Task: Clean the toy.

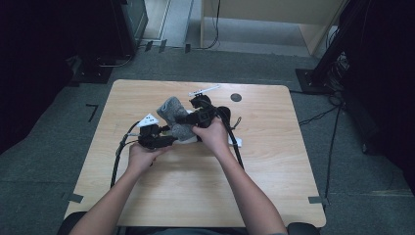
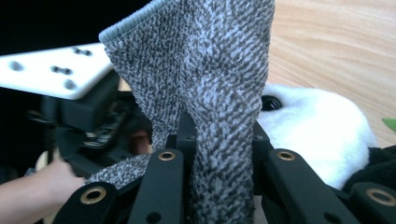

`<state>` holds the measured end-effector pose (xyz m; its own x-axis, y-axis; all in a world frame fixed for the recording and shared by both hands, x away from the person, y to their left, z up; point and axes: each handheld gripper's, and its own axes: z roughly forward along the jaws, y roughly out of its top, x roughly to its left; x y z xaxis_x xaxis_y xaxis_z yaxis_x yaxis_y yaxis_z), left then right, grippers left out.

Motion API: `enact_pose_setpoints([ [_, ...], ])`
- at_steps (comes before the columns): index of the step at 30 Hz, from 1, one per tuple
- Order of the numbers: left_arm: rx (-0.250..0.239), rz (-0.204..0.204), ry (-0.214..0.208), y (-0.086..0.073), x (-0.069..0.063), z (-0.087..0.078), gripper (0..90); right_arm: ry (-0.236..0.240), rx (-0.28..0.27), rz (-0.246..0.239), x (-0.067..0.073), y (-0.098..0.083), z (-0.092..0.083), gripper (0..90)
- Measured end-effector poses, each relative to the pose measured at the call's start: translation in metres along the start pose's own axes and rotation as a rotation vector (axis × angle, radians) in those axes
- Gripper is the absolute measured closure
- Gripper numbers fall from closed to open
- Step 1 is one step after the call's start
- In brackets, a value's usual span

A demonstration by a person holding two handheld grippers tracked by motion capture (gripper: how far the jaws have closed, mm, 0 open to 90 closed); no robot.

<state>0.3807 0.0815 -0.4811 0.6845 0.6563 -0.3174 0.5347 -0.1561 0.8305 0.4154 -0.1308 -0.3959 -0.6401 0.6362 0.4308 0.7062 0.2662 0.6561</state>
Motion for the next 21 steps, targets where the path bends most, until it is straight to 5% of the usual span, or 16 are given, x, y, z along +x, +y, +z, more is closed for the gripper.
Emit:
enact_pose_setpoints([
  [5, -0.001, -0.003, 0.0, 0.0, 0.0, 0.001, 39.1, 0.002, -0.011, 0.014, -0.011, -0.004, -0.003, 75.4],
  [21, 0.014, -0.021, -0.007, 0.002, 0.004, 0.0, 40.5, -0.133, 0.003, 0.023, -0.039, -0.016, -0.038, 76.4],
])
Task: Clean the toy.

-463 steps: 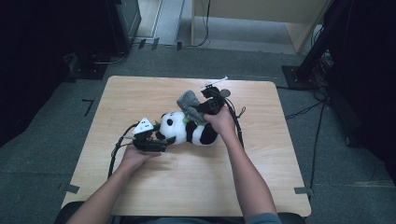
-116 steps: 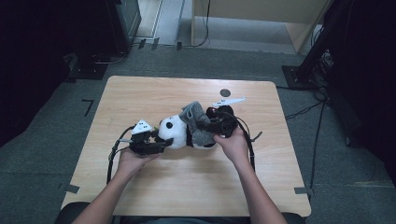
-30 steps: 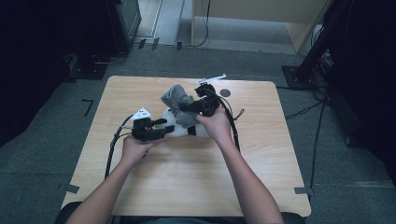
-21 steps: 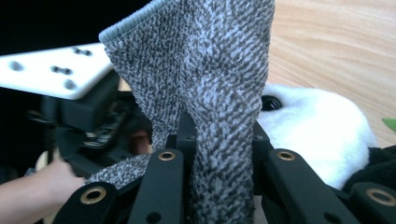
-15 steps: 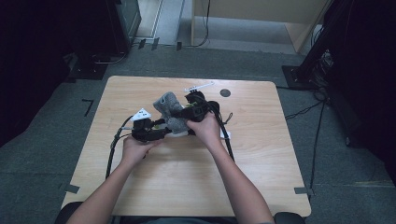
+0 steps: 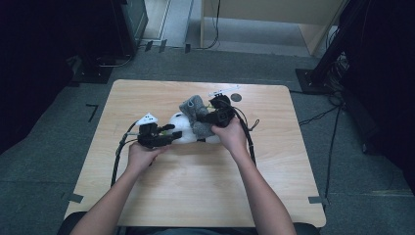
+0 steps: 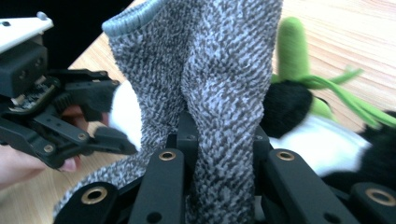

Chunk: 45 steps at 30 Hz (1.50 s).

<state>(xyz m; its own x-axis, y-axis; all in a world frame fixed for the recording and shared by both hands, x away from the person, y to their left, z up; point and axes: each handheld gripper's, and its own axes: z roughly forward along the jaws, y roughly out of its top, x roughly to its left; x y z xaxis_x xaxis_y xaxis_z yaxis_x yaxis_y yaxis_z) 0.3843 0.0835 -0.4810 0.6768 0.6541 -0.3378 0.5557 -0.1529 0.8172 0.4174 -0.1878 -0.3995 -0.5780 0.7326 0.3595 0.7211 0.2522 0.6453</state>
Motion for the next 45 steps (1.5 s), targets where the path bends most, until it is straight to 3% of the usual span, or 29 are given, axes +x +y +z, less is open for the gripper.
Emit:
enact_pose_setpoints([
  [14, 0.001, -0.001, -0.008, 0.0, 0.001, 0.0, 40.8, -0.057, -0.027, 0.012, -0.018, -0.005, -0.032, 76.4],
  [26, -0.001, -0.016, -0.01, 0.0, 0.002, 0.0, 40.9, -0.153, -0.028, -0.032, -0.022, -0.002, -0.06, 77.3],
  [29, -0.002, -0.018, -0.011, 0.0, 0.002, 0.0, 40.9, -0.132, -0.041, -0.003, -0.03, -0.005, -0.066, 77.3],
  [34, -0.002, -0.019, -0.008, 0.0, 0.002, 0.0, 40.8, -0.139, -0.059, 0.028, -0.038, -0.007, -0.077, 77.2],
  [36, -0.002, -0.025, -0.007, 0.0, 0.002, 0.0, 40.9, -0.108, -0.081, 0.044, -0.036, -0.006, -0.08, 77.3],
  [39, -0.006, -0.03, -0.007, 0.0, 0.002, 0.0, 40.9, -0.081, -0.096, 0.024, -0.023, -0.002, -0.079, 77.4],
  [45, -0.008, -0.028, -0.006, 0.0, 0.001, 0.0, 40.8, -0.013, -0.074, -0.035, 0.009, 0.012, -0.051, 77.2],
])
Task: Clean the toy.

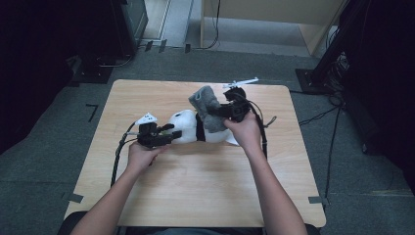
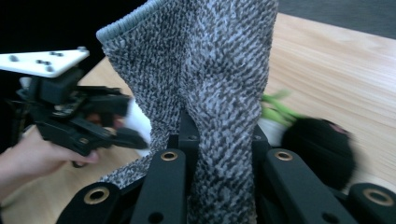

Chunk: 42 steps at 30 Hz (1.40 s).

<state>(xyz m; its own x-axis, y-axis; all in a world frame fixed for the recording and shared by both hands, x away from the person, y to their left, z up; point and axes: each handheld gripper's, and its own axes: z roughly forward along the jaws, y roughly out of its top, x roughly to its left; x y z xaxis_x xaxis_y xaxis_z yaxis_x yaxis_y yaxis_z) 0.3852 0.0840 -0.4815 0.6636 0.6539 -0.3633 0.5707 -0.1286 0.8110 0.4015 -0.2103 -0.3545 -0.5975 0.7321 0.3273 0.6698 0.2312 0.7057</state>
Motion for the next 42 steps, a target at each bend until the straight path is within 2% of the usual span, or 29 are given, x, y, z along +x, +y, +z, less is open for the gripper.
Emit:
enact_pose_setpoints([
  [9, 0.0, 0.011, 0.005, 0.0, -0.001, 0.0, 40.7, 0.096, 0.046, -0.017, 0.037, 0.01, 0.058, 77.0],
  [14, 0.006, 0.014, 0.009, 0.0, -0.001, -0.001, 40.6, 0.117, 0.084, 0.004, 0.041, 0.005, 0.084, 76.8],
  [17, 0.007, 0.014, 0.01, 0.0, -0.001, 0.0, 40.6, 0.116, 0.077, 0.003, 0.038, 0.002, 0.087, 76.6],
  [27, 0.015, 0.009, 0.006, 0.001, -0.001, 0.0, 40.9, 0.071, 0.078, 0.002, 0.019, -0.006, 0.069, 76.4],
  [31, 0.016, -0.006, -0.002, 0.001, 0.001, 0.0, 41.2, 0.0, 0.086, 0.012, 0.003, -0.012, 0.053, 76.8],
  [35, 0.016, 0.0, -0.002, 0.001, 0.001, 0.0, 41.4, 0.013, 0.06, 0.043, -0.015, -0.019, 0.035, 76.7],
  [42, 0.013, -0.004, -0.009, 0.001, 0.001, 0.0, 41.6, -0.019, -0.007, 0.09, -0.041, -0.028, 0.0, 77.3],
])
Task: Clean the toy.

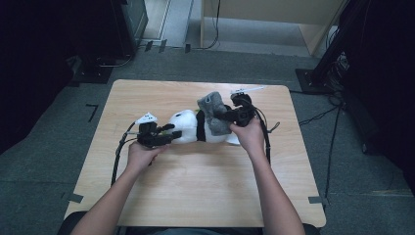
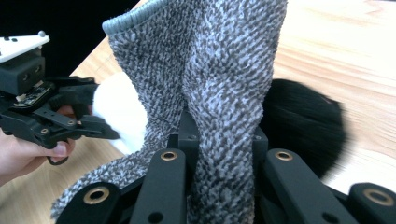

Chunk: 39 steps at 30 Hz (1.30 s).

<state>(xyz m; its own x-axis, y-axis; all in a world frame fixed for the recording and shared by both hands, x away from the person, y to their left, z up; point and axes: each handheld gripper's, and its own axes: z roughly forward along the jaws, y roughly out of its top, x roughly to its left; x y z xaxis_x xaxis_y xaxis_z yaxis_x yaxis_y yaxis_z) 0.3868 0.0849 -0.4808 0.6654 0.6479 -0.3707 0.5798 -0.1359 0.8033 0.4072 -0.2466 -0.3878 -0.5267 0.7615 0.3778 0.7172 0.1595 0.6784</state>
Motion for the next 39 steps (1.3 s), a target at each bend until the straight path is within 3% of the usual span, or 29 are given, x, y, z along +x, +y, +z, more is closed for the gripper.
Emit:
enact_pose_setpoints([
  [5, -0.004, -0.004, -0.006, 0.0, 0.001, 0.0, 42.9, -0.029, -0.029, 0.02, -0.013, -0.005, -0.017, 76.9],
  [9, 0.006, -0.005, -0.011, 0.001, -0.001, 0.0, 47.3, -0.02, -0.04, 0.019, -0.019, -0.01, -0.021, 76.6],
  [15, -0.004, 0.023, -0.013, 0.001, -0.005, -0.001, 52.2, -0.028, -0.062, 0.032, -0.028, -0.017, -0.027, 77.2],
  [22, 0.008, 0.041, -0.034, 0.004, -0.014, -0.005, 55.6, -0.089, -0.083, 0.059, -0.042, -0.026, -0.043, 77.4],
  [24, 0.012, 0.023, -0.049, 0.005, -0.013, -0.008, 56.3, -0.098, -0.102, 0.085, -0.048, -0.03, -0.052, 77.6],
  [28, 0.024, -0.016, -0.089, 0.005, -0.014, -0.016, 57.1, -0.058, -0.153, 0.119, -0.054, -0.038, -0.069, 77.6],
  [31, 0.043, -0.049, -0.103, 0.003, -0.017, -0.02, 56.9, -0.026, -0.181, 0.116, -0.049, -0.04, -0.079, 77.6],
  [34, 0.051, -0.094, -0.101, 0.001, -0.016, -0.02, 55.7, 0.006, -0.187, 0.086, -0.036, -0.038, -0.083, 77.6],
  [39, 0.058, -0.089, -0.079, -0.001, -0.01, -0.019, 52.2, 0.056, -0.141, 0.014, -0.009, -0.035, -0.067, 77.5],
])
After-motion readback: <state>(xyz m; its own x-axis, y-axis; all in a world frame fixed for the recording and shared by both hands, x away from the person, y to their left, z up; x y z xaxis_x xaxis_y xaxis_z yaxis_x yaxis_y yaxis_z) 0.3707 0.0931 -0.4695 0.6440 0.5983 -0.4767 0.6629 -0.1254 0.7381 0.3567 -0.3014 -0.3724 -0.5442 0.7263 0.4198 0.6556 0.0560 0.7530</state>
